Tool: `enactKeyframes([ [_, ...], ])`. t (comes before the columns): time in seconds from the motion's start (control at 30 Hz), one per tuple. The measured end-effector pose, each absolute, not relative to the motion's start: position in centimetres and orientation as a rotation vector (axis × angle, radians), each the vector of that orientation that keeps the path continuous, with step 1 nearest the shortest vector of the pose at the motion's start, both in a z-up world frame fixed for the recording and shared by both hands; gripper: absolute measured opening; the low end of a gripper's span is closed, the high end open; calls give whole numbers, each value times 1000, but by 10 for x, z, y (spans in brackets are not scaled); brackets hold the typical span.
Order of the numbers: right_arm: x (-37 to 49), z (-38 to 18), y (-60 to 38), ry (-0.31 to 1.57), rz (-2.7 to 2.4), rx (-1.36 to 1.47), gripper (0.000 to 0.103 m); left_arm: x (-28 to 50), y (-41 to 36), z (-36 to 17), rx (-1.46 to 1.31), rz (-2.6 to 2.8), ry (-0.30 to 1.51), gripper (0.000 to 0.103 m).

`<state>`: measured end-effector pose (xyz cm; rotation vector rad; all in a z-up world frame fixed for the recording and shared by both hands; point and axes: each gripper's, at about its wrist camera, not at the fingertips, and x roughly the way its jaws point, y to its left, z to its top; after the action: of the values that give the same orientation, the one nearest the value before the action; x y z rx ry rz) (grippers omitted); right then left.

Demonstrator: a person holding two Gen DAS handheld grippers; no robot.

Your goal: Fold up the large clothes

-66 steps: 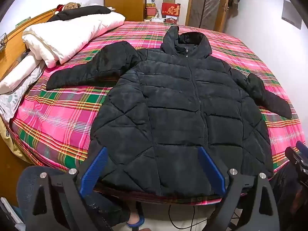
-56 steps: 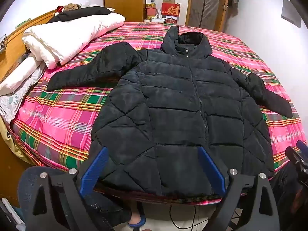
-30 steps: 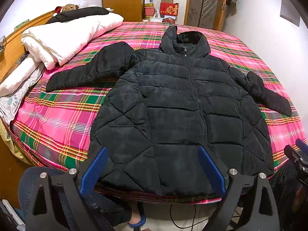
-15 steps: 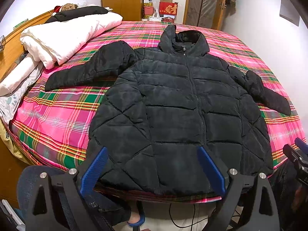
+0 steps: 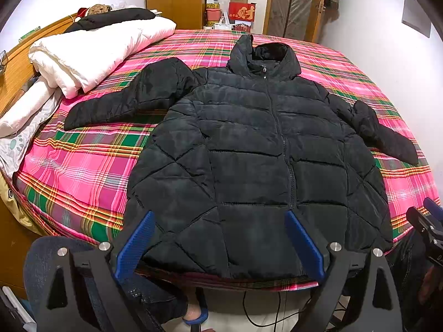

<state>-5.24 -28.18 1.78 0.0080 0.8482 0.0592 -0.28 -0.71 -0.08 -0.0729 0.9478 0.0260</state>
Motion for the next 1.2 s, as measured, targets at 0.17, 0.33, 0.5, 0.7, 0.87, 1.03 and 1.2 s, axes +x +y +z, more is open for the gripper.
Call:
enactKeyframes([
  [0.17, -53, 17, -280, 848, 59, 8, 101, -3, -8, -1, -73, 25, 948, 96],
  [0.33, -53, 17, -280, 849, 59, 7, 101, -5, -9, -2, -74, 25, 949, 96],
  [0.5, -53, 17, -280, 848, 58, 7, 101, -5, -9, -3, -74, 25, 950, 96],
  [0.7, -52, 17, -281, 848, 59, 9, 101, -6, -9, -6, -78, 22, 958, 96],
  [0.87, -52, 16, -281, 845, 63, 17, 101, -3, -5, -6, -83, 16, 967, 96],
  [1.03, -47, 16, -281, 857, 76, 19, 101, 3, -2, -7, -97, 8, 969, 96],
  [1.2, -34, 15, -278, 877, 90, 13, 101, 17, 8, -7, -128, 8, 967, 96],
])
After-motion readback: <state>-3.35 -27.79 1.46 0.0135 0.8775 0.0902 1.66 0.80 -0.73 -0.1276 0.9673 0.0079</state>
